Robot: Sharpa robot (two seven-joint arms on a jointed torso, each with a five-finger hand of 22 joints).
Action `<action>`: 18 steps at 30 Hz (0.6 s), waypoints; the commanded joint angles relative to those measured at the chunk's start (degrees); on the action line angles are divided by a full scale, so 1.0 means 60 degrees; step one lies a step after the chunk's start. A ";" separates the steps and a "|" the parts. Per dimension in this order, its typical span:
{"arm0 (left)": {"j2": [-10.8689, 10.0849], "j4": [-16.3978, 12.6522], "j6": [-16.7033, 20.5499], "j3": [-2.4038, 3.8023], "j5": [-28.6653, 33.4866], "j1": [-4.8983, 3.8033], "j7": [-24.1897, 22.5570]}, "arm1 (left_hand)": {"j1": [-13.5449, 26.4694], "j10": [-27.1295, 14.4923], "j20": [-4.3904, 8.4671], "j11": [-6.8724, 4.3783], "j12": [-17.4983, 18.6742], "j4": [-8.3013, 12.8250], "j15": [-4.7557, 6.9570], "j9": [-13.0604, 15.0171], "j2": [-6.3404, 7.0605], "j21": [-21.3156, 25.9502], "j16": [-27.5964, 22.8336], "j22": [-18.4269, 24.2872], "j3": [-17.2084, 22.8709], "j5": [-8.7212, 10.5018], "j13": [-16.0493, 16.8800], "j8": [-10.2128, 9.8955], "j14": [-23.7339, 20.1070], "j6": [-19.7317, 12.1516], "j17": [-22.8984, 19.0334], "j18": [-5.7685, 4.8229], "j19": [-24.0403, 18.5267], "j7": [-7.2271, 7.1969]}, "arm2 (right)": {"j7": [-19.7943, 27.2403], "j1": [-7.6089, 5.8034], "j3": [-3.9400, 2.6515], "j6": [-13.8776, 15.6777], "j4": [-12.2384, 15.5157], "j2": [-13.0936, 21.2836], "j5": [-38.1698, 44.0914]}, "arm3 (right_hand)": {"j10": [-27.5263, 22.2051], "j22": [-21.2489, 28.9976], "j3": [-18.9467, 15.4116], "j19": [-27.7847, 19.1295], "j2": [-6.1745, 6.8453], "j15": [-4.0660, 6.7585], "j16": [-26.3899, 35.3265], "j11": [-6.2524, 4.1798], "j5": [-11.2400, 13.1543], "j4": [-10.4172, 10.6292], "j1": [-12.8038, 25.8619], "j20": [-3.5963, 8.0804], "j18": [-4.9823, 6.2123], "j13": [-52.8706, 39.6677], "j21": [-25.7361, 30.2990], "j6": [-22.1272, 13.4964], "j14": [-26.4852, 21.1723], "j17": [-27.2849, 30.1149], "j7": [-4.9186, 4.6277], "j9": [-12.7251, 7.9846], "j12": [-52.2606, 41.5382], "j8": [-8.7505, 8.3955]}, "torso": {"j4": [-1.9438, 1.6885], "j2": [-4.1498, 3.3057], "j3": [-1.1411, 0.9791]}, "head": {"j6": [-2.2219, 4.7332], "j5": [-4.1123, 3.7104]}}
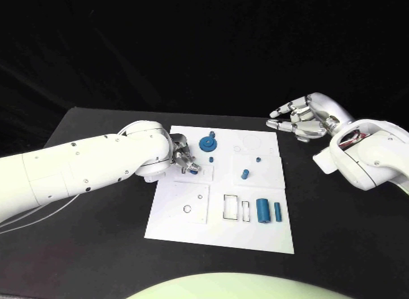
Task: Assemble the parts on the task board
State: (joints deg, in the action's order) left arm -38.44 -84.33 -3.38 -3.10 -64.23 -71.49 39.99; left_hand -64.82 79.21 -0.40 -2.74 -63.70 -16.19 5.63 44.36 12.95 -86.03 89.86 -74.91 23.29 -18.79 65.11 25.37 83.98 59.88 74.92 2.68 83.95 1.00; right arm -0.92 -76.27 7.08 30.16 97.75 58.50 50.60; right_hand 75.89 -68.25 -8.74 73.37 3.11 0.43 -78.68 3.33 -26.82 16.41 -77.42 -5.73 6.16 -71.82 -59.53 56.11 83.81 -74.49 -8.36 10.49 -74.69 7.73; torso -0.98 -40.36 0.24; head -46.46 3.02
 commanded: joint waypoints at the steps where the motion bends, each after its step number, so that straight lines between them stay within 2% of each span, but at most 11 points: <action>1: 0.0026 -0.0005 -0.0096 0.0001 0.0041 0.0003 0.0358 | -0.0014 0.0015 0.0080 -0.0012 -0.0055 -0.0038 0.0040 0.0020 -0.0125 -0.0010 0.0023 -0.1107 -0.0137 0.0013 0.0016 -0.0041 0.1004 0.0088 0.2513 -0.0139 0.0364 0.0009 | 0.0026 0.0004 0.0000 -0.0073 0.0022 0.0005 0.0099 | -0.0052 0.0012 -0.0069 -0.0021 0.0036 0.0064 0.0041 0.0004 0.0049 0.0011 0.0107 0.0052 0.0107 0.0015 0.0060 -0.0040 0.0355 0.0007 0.0052 0.0018 0.0052 0.0062 | 0.0000 -0.0004 0.0001 | -0.0017 -0.0004; 18: 0.0040 0.0014 0.0066 0.0002 0.0087 0.0003 0.0353 | 0.0435 0.0066 0.0078 -0.0009 -0.0185 -0.0094 0.0037 0.0067 -0.0555 -0.0038 0.0023 -0.1189 -0.1507 0.0014 0.0095 -0.0104 0.1004 0.0178 0.2513 -0.0155 0.0405 0.0008 | 0.0027 0.0004 0.0000 -0.0073 0.0017 0.0009 0.0099 | -0.0043 0.0015 -0.0124 -0.0012 0.0019 0.0065 0.0047 0.0003 0.0124 0.0014 0.0163 0.0053 0.0106 0.0009 0.0077 -0.0047 0.0359 0.0005 0.0054 0.0024 0.0041 0.0075 | -0.0004 0.0002 -0.0003 | -0.0009 -0.0023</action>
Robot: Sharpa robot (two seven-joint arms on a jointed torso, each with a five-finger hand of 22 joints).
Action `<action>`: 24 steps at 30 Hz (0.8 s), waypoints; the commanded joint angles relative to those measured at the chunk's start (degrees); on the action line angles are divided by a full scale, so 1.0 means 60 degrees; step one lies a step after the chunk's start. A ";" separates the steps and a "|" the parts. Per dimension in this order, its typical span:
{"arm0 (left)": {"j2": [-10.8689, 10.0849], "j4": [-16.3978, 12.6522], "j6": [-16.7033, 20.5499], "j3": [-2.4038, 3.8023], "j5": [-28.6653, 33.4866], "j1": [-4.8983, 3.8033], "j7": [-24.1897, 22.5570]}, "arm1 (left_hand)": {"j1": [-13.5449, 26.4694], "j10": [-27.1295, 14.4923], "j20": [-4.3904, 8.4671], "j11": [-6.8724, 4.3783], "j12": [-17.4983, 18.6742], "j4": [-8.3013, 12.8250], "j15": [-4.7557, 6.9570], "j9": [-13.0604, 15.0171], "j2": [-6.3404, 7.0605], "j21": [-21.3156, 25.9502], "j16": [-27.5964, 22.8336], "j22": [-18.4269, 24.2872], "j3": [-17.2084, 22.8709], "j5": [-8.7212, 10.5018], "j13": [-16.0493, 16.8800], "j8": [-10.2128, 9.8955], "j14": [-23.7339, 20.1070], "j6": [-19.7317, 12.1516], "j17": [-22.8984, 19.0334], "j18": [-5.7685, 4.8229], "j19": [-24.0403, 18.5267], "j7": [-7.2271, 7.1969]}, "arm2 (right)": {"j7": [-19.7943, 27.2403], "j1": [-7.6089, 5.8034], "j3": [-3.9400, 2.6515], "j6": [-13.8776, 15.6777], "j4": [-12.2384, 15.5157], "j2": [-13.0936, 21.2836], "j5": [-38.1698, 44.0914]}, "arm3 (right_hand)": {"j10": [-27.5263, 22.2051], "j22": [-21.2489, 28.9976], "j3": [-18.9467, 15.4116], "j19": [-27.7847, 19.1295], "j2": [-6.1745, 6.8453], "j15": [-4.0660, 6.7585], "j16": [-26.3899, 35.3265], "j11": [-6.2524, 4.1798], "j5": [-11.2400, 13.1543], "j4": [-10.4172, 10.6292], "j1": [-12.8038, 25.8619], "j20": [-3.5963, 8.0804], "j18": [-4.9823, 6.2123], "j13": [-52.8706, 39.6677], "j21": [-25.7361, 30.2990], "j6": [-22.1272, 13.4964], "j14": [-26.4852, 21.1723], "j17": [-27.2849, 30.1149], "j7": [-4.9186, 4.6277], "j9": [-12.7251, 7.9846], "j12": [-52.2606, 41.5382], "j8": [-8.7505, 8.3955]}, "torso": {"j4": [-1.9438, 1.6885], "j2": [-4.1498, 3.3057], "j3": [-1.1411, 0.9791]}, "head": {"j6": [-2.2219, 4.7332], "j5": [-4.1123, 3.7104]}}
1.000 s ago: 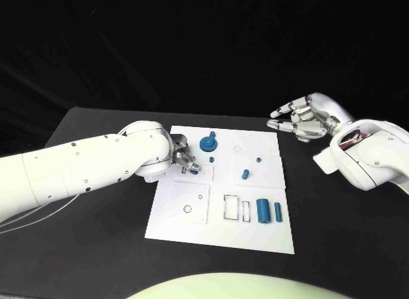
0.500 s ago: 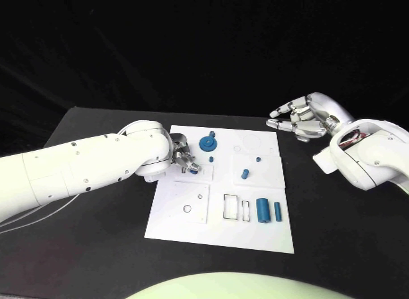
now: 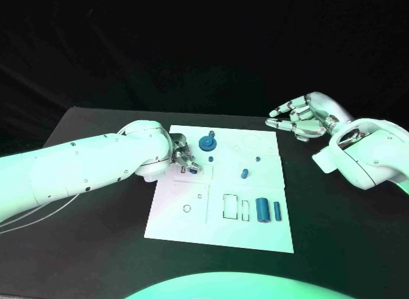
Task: Assemble the parts on the task board
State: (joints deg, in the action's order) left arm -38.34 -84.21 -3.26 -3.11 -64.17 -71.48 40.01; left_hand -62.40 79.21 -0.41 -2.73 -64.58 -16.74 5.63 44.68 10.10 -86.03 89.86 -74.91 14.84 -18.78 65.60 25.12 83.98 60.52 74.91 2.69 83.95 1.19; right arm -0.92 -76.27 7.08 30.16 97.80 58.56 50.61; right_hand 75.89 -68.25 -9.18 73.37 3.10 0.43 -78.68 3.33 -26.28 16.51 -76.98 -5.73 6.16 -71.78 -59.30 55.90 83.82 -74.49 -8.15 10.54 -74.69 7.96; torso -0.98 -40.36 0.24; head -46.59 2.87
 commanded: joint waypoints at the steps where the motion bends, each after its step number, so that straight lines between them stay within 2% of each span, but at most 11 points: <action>1: 0.0024 -0.0004 0.0054 0.0004 0.0077 0.0001 0.0350 | 0.0044 0.0066 0.0079 -0.0010 -0.0037 -0.0003 0.0038 0.0017 -0.0093 -0.0038 0.0023 -0.1190 -0.0143 0.0013 0.0009 -0.0064 0.1004 0.0074 0.2514 -0.0156 0.0406 -0.0025 | 0.0026 0.0004 0.0000 -0.0074 0.0009 0.0000 0.0098 | -0.0043 0.0015 -0.0050 -0.0012 0.0022 0.0065 0.0048 0.0003 0.0034 -0.0002 0.0090 0.0053 0.0106 0.0001 0.0040 -0.0012 0.0359 0.0005 0.0019 0.0015 0.0041 0.0037 | -0.0001 0.0002 -0.0001 | 0.0006 0.0003; 15: 0.0033 0.0007 0.0141 0.0004 0.0097 0.0001 0.0350 | 0.0168 0.0082 0.0080 -0.0015 -0.0081 -0.0008 0.0041 0.0037 -0.0237 -0.0051 0.0023 -0.1223 -0.0537 0.0009 0.0036 -0.0079 0.1004 0.0100 0.2514 -0.0162 0.0421 -0.0032 | 0.0031 0.0004 0.0000 -0.0075 -0.0008 -0.0002 0.0098 | -0.0049 0.0016 -0.0064 -0.0010 0.0016 0.0065 0.0054 0.0003 0.0049 0.0000 0.0107 0.0054 0.0106 0.0009 0.0044 -0.0013 0.0358 0.0011 0.0019 0.0016 0.0046 0.0041 | -0.0002 0.0001 -0.0007 | 0.0006 -0.0003; 24: 0.0038 -0.0026 0.0157 0.0005 0.0135 0.0001 0.0353 | 0.0167 0.0101 0.0081 -0.0028 -0.0129 0.0008 0.0049 0.0065 -0.0309 -0.0060 0.0023 -0.1245 -0.0675 0.0005 0.0076 -0.0050 0.1004 0.0150 0.2514 -0.0167 0.0432 -0.0056 | 0.0029 0.0004 0.0000 -0.0080 -0.0026 -0.0009 0.0098 | -0.0039 0.0012 -0.0074 -0.0004 0.0011 0.0065 0.0048 0.0003 0.0058 0.0000 0.0119 0.0054 0.0105 -0.0001 0.0042 -0.0014 0.0362 0.0000 0.0019 0.0018 0.0036 0.0043 | -0.0006 0.0001 0.0002 | -0.0006 -0.0013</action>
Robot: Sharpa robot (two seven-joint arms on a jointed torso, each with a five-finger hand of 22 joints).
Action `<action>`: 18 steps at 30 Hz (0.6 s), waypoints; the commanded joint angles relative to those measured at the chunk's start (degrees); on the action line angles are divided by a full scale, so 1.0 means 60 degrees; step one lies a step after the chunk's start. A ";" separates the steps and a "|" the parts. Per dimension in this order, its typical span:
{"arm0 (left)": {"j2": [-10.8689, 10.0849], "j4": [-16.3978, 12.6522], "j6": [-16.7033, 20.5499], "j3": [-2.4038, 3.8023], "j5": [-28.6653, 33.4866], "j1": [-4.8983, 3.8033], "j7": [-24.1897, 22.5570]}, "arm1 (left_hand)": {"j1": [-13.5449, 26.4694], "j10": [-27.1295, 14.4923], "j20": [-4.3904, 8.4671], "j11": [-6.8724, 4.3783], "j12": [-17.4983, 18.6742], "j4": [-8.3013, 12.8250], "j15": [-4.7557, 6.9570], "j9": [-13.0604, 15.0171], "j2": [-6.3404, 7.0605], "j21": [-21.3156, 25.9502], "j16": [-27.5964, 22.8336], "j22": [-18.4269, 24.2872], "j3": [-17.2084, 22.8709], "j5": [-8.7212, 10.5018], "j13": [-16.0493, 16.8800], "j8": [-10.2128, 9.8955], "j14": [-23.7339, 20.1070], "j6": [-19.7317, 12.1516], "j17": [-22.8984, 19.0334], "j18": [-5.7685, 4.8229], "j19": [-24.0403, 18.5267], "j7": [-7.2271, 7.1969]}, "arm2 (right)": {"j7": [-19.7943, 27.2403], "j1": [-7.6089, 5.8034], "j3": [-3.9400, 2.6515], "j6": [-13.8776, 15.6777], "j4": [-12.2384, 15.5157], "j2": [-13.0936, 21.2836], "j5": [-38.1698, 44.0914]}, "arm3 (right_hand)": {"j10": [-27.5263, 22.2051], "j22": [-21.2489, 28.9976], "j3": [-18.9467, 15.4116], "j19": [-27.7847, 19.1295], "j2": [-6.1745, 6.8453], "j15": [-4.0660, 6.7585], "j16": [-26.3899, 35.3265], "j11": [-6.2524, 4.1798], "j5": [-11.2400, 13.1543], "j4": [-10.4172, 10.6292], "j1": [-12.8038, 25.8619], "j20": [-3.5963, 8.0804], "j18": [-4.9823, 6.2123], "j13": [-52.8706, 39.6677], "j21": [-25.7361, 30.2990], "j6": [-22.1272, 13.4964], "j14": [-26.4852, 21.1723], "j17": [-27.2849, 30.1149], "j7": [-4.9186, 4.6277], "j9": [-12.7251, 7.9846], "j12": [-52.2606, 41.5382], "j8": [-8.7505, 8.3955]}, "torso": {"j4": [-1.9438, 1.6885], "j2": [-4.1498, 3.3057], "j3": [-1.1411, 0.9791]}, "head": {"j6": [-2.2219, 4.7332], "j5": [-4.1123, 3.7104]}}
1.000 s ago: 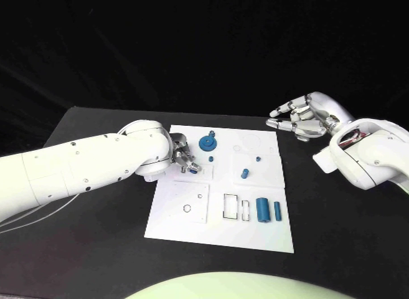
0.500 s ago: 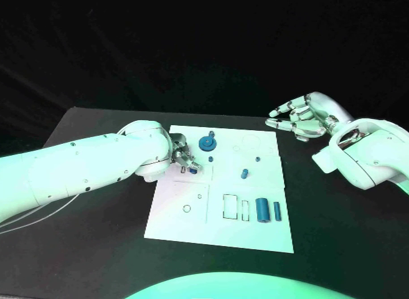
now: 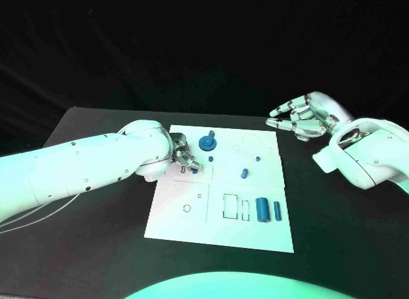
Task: Assemble the parts on the task board
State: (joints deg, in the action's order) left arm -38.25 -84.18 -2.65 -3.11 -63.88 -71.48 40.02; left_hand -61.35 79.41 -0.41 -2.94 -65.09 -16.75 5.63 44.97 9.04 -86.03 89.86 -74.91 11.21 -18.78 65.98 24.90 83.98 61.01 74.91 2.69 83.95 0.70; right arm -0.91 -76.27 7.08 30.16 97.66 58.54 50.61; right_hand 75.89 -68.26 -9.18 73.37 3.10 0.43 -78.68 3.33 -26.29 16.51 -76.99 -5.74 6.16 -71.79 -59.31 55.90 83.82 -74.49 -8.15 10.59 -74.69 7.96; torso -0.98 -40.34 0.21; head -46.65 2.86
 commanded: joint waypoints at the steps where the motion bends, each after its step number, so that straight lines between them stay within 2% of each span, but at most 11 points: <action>1: 0.0023 -0.0035 0.0057 0.0005 0.0090 0.0001 0.0350 | -0.0009 0.0067 0.0081 0.0006 -0.0043 0.0011 0.0049 0.0016 -0.0133 -0.0060 0.0023 -0.1246 -0.0071 0.0004 0.0013 -0.0014 0.1004 0.0068 0.2515 -0.0167 0.0432 0.0026 | 0.0028 0.0005 0.0000 -0.0081 -0.0004 -0.0007 0.0097 | -0.0039 0.0013 -0.0074 -0.0005 0.0010 0.0066 0.0048 0.0003 0.0058 0.0000 0.0120 0.0054 0.0104 0.0001 0.0042 -0.0014 0.0362 0.0001 0.0019 0.0011 0.0036 0.0043 | -0.0004 -0.0001 0.0008 | -0.0003 -0.0011; 18: -0.0034 -0.0067 0.0115 0.0023 0.0072 0.0001 0.0359 | -0.0074 0.0072 0.0085 -0.0009 -0.0060 0.0021 0.0058 0.0038 -0.0178 -0.0063 0.0023 -0.1253 -0.0113 -0.0002 0.0027 0.0006 0.1004 0.0084 0.2515 -0.0168 0.0435 0.0011 | 0.0024 0.0005 0.0000 -0.0090 -0.0035 -0.0012 0.0097 | -0.0039 0.0013 -0.0074 -0.0005 0.0010 0.0066 0.0048 0.0003 0.0058 0.0000 0.0120 0.0054 0.0104 0.0001 0.0042 -0.0014 0.0362 0.0001 0.0019 0.0011 0.0036 0.0043 | -0.0006 -0.0005 0.0008 | 0.0006 -0.0010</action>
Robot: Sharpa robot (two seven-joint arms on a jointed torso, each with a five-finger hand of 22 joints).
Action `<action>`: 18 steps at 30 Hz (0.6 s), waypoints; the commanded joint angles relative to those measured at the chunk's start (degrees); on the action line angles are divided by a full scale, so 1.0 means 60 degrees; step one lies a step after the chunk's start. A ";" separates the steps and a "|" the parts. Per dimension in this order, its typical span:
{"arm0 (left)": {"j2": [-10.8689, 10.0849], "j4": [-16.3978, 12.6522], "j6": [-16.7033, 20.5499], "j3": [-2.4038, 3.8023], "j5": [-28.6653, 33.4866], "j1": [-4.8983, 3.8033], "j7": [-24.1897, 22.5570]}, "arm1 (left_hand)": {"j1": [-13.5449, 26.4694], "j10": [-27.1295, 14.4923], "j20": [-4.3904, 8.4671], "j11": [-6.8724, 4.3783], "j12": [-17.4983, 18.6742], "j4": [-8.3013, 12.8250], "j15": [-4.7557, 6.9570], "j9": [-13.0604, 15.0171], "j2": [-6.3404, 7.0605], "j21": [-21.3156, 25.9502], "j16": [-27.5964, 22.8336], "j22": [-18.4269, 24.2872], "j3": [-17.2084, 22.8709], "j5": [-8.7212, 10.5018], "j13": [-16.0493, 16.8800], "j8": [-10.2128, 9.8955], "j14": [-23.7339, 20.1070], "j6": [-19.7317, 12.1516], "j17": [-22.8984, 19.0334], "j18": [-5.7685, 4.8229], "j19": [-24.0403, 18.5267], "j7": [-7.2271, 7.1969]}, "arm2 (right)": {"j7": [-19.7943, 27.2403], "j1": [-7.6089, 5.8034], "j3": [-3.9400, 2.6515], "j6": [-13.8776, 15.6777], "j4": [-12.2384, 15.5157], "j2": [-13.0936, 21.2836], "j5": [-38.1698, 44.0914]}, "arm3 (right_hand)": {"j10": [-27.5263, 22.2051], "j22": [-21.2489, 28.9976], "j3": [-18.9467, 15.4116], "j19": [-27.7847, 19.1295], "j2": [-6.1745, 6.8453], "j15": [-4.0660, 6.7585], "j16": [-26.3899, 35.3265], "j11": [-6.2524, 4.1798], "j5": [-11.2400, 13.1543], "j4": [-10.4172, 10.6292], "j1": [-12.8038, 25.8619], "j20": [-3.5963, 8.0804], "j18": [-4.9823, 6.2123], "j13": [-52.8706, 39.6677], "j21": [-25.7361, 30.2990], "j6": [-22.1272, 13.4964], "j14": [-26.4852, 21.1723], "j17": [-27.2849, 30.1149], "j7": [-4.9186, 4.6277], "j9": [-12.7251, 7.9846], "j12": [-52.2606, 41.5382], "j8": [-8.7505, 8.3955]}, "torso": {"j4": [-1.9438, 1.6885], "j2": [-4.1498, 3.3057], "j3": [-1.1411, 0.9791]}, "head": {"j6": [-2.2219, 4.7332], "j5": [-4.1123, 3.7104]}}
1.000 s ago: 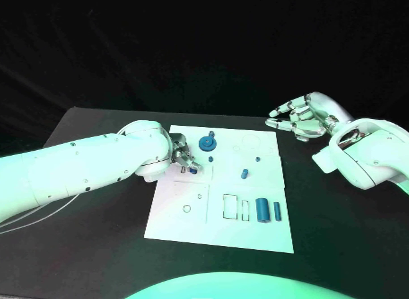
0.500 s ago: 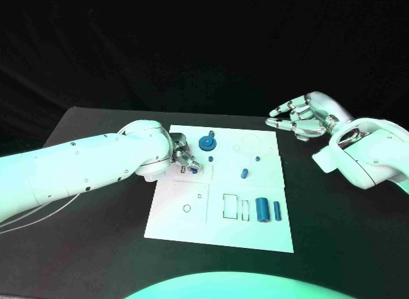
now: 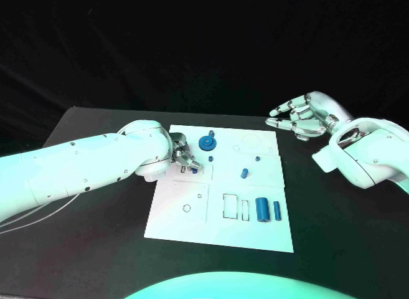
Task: Assemble the parts on the task board
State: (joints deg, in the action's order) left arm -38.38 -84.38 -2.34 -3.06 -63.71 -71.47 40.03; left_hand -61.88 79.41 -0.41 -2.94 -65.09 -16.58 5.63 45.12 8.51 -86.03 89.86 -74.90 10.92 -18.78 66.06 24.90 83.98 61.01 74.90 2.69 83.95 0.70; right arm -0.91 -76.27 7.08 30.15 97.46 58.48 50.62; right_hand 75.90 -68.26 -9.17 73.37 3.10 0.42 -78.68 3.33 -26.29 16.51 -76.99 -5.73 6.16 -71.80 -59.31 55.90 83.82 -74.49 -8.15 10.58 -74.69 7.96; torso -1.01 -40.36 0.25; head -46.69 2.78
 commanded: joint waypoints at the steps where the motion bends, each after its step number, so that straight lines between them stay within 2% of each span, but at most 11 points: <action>1: -0.0028 -0.0048 0.0068 0.0031 0.0038 0.0000 0.0359 | 0.0010 0.0073 0.0085 -0.0010 -0.0060 -0.0007 0.0059 0.0014 -0.0091 -0.0063 0.0023 -0.1252 -0.0067 -0.0003 0.0014 0.0007 0.1004 0.0085 0.2516 -0.0168 0.0435 0.0010 | 0.0024 0.0005 0.0000 -0.0088 -0.0005 -0.0002 0.0097 | -0.0040 0.0013 -0.0074 -0.0004 0.0010 0.0066 0.0048 0.0003 0.0058 0.0000 0.0120 0.0054 0.0105 0.0003 0.0043 -0.0014 0.0361 0.0001 0.0020 0.0012 0.0036 0.0044 | -0.0001 -0.0001 0.0000 | 0.0014 0.0001; 5: -0.0117 -0.0141 0.0053 0.0141 0.0090 -0.0017 0.0358 | -0.0032 0.0060 0.0092 -0.0006 -0.0056 -0.0007 0.0061 0.0025 -0.0069 -0.0055 0.0023 -0.1237 -0.0133 0.0000 0.0011 0.0000 0.1004 0.0048 0.2516 -0.0164 0.0428 0.0018 | 0.0027 0.0005 0.0000 -0.0085 -0.0040 -0.0005 0.0097 | -0.0040 0.0013 -0.0074 -0.0004 0.0010 0.0066 0.0048 0.0003 0.0058 0.0000 0.0120 0.0054 0.0105 0.0003 0.0043 -0.0014 0.0361 0.0001 0.0020 0.0012 0.0036 0.0044 | 0.0007 0.0000 0.0004 | 0.0044 -0.0005; 8: -0.0191 -0.0221 0.0009 0.0283 0.0261 -0.0140 0.0351 | -0.0063 -0.0003 0.0097 0.0019 0.0019 -0.0019 0.0049 0.0037 -0.0043 -0.0032 0.0023 -0.1195 -0.0283 -0.0001 -0.0055 -0.0033 0.1004 -0.0046 0.2516 -0.0155 0.0408 0.0051 | 0.0025 0.0006 0.0000 -0.0084 -0.0111 -0.0019 0.0097 | -0.0040 0.0013 -0.0074 -0.0004 0.0010 0.0066 0.0048 0.0003 0.0058 0.0000 0.0120 0.0054 0.0105 0.0003 0.0043 -0.0014 0.0361 0.0001 0.0020 0.0012 0.0036 0.0044 | 0.0004 0.0007 0.0001 | 0.0075 -0.0008; 12: -0.0224 -0.0090 -0.0199 0.0392 0.0398 -0.0491 0.0353 | -0.0066 -0.0085 0.0084 0.0065 0.0106 -0.0029 0.0016 0.0014 -0.0039 0.0008 0.0023 -0.1122 -0.0506 -0.0001 -0.0135 -0.0118 0.1004 -0.0187 0.2516 -0.0139 0.0371 0.0109 | 0.0019 0.0007 0.0000 -0.0089 -0.0199 -0.0058 0.0097 | -0.0040 0.0013 -0.0074 -0.0004 0.0010 0.0066 0.0048 0.0003 0.0058 0.0000 0.0120 0.0054 0.0105 0.0003 0.0043 -0.0014 0.0361 0.0001 0.0020 0.0012 0.0036 0.0044 | 0.0008 0.0003 -0.0002 | 0.0131 0.0010; 13: -0.0224 -0.0057 -0.0236 0.0401 0.0406 -0.0533 0.0354 | -0.0059 -0.0099 0.0080 0.0076 0.0120 -0.0029 0.0008 0.0000 -0.0044 0.0014 0.0023 -0.1111 -0.0544 0.0000 -0.0148 -0.0147 0.1004 -0.0223 0.2516 -0.0137 0.0365 0.0123 | 0.0018 0.0007 0.0000 -0.0090 -0.0206 -0.0062 0.0097 | -0.0040 0.0013 -0.0074 -0.0004 0.0010 0.0066 0.0048 0.0003 0.0058 0.0000 0.0120 0.0054 0.0105 0.0003 0.0043 -0.0014 0.0361 0.0001 0.0020 0.0012 0.0036 0.0044 | 0.0008 0.0007 -0.0006 | 0.0143 0.0016; 17: -0.0160 0.0407 -0.0585 0.0454 0.0347 -0.0989 0.0363 | -0.0173 -0.0182 0.0010 0.0188 0.0170 -0.0020 -0.0085 -0.0210 -0.0170 0.0047 0.0023 -0.1060 -0.0824 -0.0002 -0.0200 -0.0474 0.1004 -0.0458 0.2516 -0.0127 0.0337 0.0262 | 0.0012 0.0009 0.0001 -0.0094 -0.0245 -0.0097 0.0097 | -0.0040 0.0013 -0.0074 -0.0004 0.0010 0.0066 0.0048 0.0003 0.0058 0.0000 0.0120 0.0054 0.0105 0.0003 0.0043 -0.0014 0.0361 0.0001 0.0020 0.0012 0.0036 0.0044 | 0.0006 0.0011 -0.0023 | 0.0222 0.0035; 18: -0.0122 0.0559 -0.0662 0.0461 0.0304 -0.1094 0.0363 | -0.0219 -0.0193 -0.0020 0.0225 0.0163 -0.0015 -0.0112 -0.0295 -0.0204 0.0051 0.0023 -0.1057 -0.0913 0.0001 -0.0199 -0.0579 0.1004 -0.0476 0.2516 -0.0126 0.0334 0.0296 | 0.0011 0.0010 0.0001 -0.0094 -0.0252 -0.0103 0.0097 | -0.0040 0.0013 -0.0074 -0.0004 0.0010 0.0066 0.0048 0.0003 0.0058 0.0000 0.0120 0.0054 0.0105 0.0003 0.0043 -0.0014 0.0361 0.0001 0.0020 0.0012 0.0036 0.0044 | 0.0001 0.0005 -0.0008 | 0.0236 0.0042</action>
State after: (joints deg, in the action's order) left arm -39.37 -81.58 -3.48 -0.35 -62.29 -77.69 40.04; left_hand -62.99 78.37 -0.20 -1.92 -64.35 -16.68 5.27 43.60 7.40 -86.03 89.86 -74.91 5.70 -18.78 64.90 21.78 84.07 58.52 74.95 2.68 84.16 2.53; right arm -0.91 -76.25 7.08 30.15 96.01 57.94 50.62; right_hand 75.90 -68.26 -9.17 73.37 3.10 0.42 -78.68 3.33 -26.29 16.51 -76.99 -5.73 6.16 -71.82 -59.34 55.90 83.82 -74.49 -8.16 10.57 -74.70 7.96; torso -0.97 -40.31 0.19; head -45.58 2.91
